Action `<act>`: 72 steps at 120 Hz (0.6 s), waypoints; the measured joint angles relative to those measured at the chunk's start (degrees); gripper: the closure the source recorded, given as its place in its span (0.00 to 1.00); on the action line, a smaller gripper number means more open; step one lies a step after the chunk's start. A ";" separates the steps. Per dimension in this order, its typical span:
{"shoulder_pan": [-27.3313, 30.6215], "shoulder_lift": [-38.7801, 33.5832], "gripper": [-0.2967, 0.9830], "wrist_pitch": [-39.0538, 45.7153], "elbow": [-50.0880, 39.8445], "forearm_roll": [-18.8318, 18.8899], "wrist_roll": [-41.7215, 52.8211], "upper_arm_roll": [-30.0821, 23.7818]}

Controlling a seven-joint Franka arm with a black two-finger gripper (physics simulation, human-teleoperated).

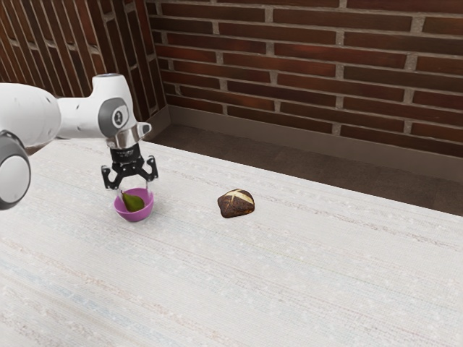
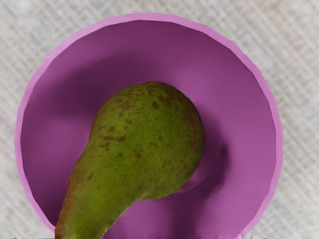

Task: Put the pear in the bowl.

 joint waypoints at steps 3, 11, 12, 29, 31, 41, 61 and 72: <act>-0.08 -1.42 0.32 -0.02 -0.13 0.04 0.08 0.00; -0.28 -9.89 0.30 -0.11 -4.95 0.13 0.51 -0.05; -0.34 -11.13 0.30 -0.12 -5.77 0.14 0.61 -0.06; -3.46 -25.08 0.28 -3.97 -8.89 0.03 5.18 -0.25; -3.59 -25.56 0.27 -4.82 -7.79 -0.04 6.06 -0.26; -3.79 -26.59 0.26 -9.59 -1.94 -0.30 10.63 -0.23; -4.94 -26.80 0.26 -20.21 8.29 -1.56 18.20 -0.16; -6.40 -26.93 0.25 -24.22 9.39 -1.84 21.50 -0.21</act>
